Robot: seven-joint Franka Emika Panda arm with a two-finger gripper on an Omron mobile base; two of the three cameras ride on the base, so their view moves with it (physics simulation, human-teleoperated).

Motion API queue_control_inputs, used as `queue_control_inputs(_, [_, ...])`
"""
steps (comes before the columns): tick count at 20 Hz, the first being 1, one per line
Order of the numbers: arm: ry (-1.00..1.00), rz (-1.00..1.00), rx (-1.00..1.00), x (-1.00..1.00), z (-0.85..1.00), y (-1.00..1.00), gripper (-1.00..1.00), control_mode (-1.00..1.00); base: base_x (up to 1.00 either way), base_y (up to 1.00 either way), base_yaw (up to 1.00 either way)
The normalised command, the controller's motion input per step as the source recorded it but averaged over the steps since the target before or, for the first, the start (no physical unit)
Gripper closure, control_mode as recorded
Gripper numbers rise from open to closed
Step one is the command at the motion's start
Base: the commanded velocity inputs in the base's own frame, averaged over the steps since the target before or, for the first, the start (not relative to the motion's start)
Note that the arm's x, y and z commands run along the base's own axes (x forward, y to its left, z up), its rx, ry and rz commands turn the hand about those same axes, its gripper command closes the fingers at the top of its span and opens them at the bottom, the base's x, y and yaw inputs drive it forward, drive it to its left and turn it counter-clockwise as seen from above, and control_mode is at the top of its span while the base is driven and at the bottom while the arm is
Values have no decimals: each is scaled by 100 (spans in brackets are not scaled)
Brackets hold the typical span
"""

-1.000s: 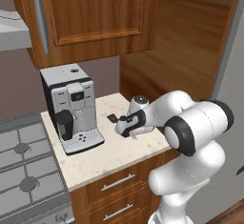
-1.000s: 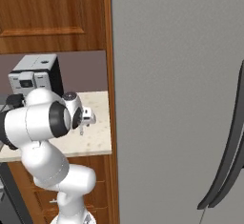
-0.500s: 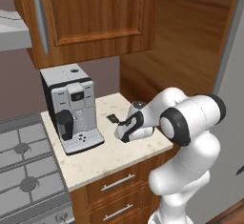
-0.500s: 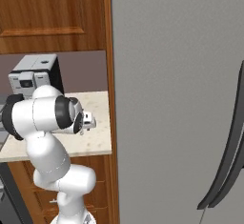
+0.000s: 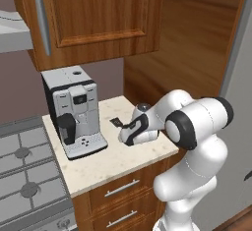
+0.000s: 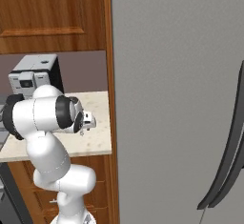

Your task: Put the eggplant and lemon in the pot. Retrieve the spatula and lightly stir the vegetables in the pot.

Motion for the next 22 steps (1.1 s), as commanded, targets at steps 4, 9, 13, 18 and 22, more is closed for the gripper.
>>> queue_control_inputs(4, [5,0,0,0,-1,0,100,-100,0,0,0])
queue_control_inputs(9, [3,0,0,0,0,0,100,-100,0,0,0])
queue_control_inputs(13, [2,0,0,0,0,0,100,-100,0,0,0])
queue_control_inputs(18, [0,0,0,0,-3,0,100,-100,0,0,0])
queue_control_inputs(22, [-9,0,0,-57,41,0,100,-100,0,0,0])
